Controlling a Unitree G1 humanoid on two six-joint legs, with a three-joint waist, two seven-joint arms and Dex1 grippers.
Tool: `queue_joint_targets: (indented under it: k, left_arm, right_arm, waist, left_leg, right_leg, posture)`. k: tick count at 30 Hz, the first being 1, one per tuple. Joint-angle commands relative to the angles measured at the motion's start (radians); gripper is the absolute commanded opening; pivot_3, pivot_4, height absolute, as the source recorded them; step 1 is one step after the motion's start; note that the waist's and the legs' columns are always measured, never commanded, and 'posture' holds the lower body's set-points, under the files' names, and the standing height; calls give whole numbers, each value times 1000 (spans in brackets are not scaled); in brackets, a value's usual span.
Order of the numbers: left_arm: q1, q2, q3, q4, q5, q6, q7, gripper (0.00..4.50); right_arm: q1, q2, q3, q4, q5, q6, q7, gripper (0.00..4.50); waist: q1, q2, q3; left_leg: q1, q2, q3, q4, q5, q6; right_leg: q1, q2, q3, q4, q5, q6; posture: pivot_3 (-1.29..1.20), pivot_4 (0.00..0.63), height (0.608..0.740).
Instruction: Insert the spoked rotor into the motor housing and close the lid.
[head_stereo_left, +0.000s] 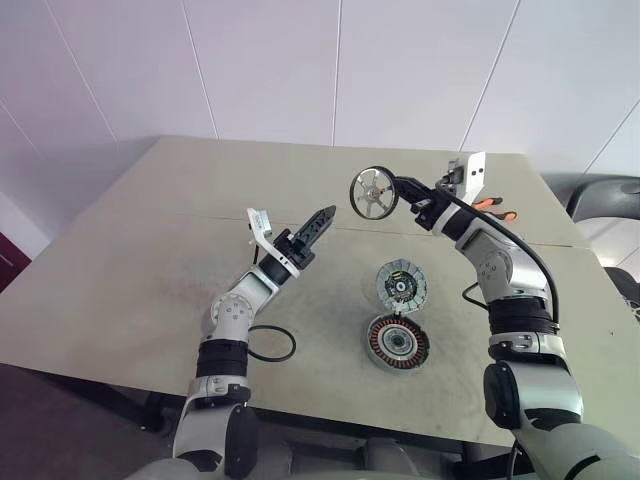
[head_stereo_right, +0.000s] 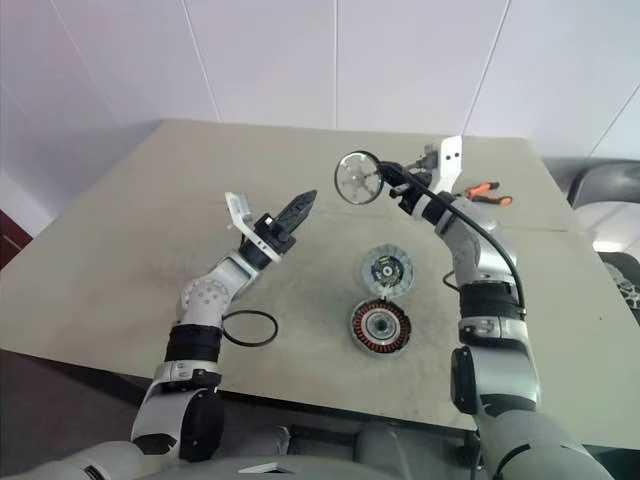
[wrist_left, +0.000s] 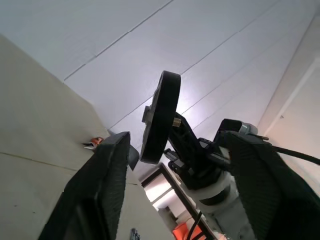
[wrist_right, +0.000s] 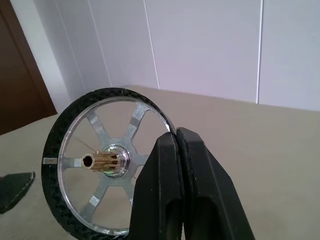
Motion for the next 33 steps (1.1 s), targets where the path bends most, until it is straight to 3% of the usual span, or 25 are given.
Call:
queue_joint_targets:
  k: [1,8,16,26,31,33]
  left_arm:
    - [-36,-25,41,-26,-113,77,42,4399]
    - [-87,-78,134,34,-314,250,226,4456]
    - [-98,-83,176,73,-366,213,291,4456]
    - [-162,-116,265,185,-609,272,409,4456]
    - [-153,-95,210,171,-535,235,387,4456]
    - [-131,-50,92,115,-348,142,313,4456]
  right_arm:
    - [-44,5,-3,6,3,-36,5,0]
    - [-52,12,7,41,-10,-64,12,0]
    - [-45,13,12,38,-8,-70,18,0]
    - [-36,35,20,4,13,-53,53,0]
    - [-38,40,19,0,13,-53,53,0]
    - [-37,41,20,-4,13,-51,54,0]
  waist:
    - [0,0,0]
    - [-4,0,0]
    - [-3,0,0]
    - [-1,0,0]
    - [-1,0,0]
    - [-1,0,0]
  left_leg:
    - [0,0,0,0,0,0]
    - [0,0,0,0,0,0]
    - [0,0,0,0,0,-1]
    - [-1,0,0,0,0,-1]
    - [0,-1,0,0,0,-1]
    - [0,-1,0,0,1,-2]
  right_leg:
    - [0,0,0,0,0,0]
    - [0,0,0,0,0,0]
    - [0,0,0,0,0,0]
    - [-1,0,0,0,0,0]
    - [0,0,0,0,0,0]
    - [0,0,0,0,0,0]
  posture:
    - [0,0,740]
    - [0,0,740]
    - [0,0,740]
    - [0,0,740]
    - [0,0,740]
    - [0,0,740]
